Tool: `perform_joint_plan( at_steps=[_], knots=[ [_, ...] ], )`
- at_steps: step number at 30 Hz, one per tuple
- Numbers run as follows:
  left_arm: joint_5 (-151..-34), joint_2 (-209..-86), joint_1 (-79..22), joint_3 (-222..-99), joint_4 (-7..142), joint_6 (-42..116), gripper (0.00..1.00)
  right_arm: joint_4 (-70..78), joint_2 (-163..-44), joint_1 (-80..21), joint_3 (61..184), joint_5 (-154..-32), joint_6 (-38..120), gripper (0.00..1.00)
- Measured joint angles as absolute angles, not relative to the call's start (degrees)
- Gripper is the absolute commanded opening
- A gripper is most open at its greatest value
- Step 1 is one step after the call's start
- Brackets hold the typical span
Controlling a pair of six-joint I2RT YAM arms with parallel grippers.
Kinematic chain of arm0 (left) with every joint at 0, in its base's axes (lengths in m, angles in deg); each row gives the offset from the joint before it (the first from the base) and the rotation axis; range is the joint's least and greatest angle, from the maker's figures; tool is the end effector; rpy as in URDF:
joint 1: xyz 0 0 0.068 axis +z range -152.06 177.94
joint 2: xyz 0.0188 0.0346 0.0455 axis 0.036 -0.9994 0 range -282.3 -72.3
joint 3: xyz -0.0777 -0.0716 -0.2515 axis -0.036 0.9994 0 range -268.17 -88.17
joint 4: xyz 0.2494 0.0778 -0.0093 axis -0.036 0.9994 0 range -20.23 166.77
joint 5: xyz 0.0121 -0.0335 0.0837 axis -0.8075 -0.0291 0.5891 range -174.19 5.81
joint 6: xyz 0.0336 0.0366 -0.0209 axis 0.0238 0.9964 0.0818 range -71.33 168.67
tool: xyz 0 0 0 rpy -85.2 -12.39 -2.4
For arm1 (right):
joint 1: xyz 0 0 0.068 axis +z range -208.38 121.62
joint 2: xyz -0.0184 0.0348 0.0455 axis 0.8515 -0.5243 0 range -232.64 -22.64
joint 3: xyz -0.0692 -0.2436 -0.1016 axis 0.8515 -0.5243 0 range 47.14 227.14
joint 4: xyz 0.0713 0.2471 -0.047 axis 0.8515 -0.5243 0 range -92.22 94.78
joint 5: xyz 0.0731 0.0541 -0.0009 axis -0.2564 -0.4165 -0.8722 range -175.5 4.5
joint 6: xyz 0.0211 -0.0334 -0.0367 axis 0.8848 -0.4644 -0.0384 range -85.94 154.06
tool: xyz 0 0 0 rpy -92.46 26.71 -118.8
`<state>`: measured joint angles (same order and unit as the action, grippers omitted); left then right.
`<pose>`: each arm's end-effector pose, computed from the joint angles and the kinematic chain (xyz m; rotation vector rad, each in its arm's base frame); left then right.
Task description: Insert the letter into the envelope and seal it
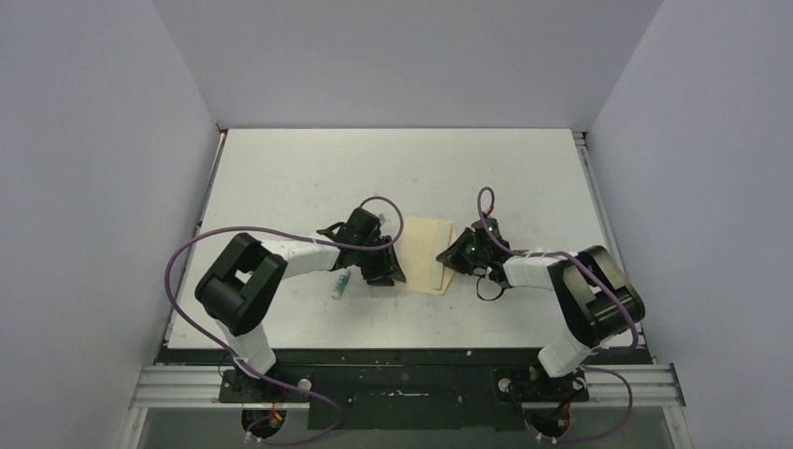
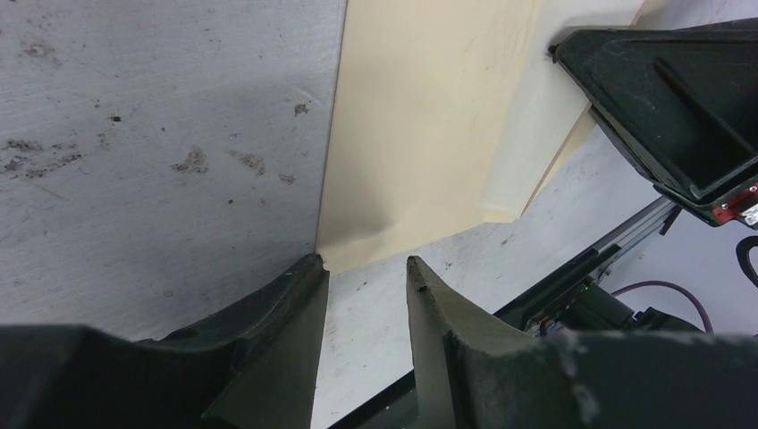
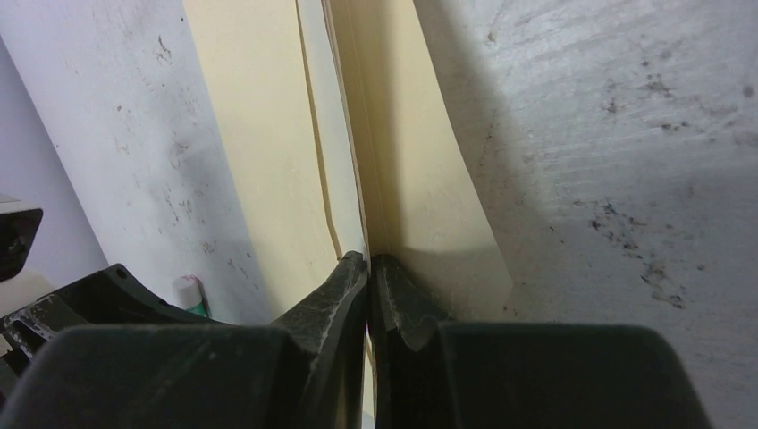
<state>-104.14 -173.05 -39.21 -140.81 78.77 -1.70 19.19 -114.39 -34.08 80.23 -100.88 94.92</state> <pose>0.2603 -0.2125 0.1403 -0.1788 2.8125 -0.9320 0.2552 0.1257 0.1238 0.6624 2.4690 0.9821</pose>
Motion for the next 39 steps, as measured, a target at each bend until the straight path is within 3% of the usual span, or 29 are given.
perform_joint_plan(
  at_steps=[4, 8, 15, 18, 28, 35, 39],
  knots=[
    [-104.2, -173.1, -39.2, -140.8, 78.8, -1.7, 0.37, 19.2, -116.1, -34.1, 82.1, -101.7, 93.3, 0.12],
    [-104.4, -173.2, -39.2, -140.8, 78.7, -1.7, 0.38, 19.1, -117.2, -33.6, 83.7, -101.7, 90.9, 0.25],
    [-104.0, -173.3, -39.3, -142.0, 78.7, -1.5, 0.60, 15.2, -116.6, -31.3, 87.1, -100.5, 87.2, 0.67],
    [-102.1, -173.0, -39.4, -143.0, 78.9, -0.9, 0.69, 11.1, -115.2, -30.5, 88.9, -98.3, 85.5, 0.79],
    [-95.2, -171.9, -39.4, -145.6, 81.5, 1.2, 0.76, -2.6, -113.3, -28.7, 93.2, -87.6, 79.8, 0.85],
    [-95.6, -173.3, -39.0, -148.4, 80.8, 1.0, 0.63, -9.7, -113.3, -27.9, 96.9, -85.2, 76.4, 0.88],
    [-96.0, -174.3, -38.7, -148.7, 79.8, 0.7, 0.62, -13.0, -113.3, -27.9, 99.0, -82.6, 74.9, 0.90]
  ],
)
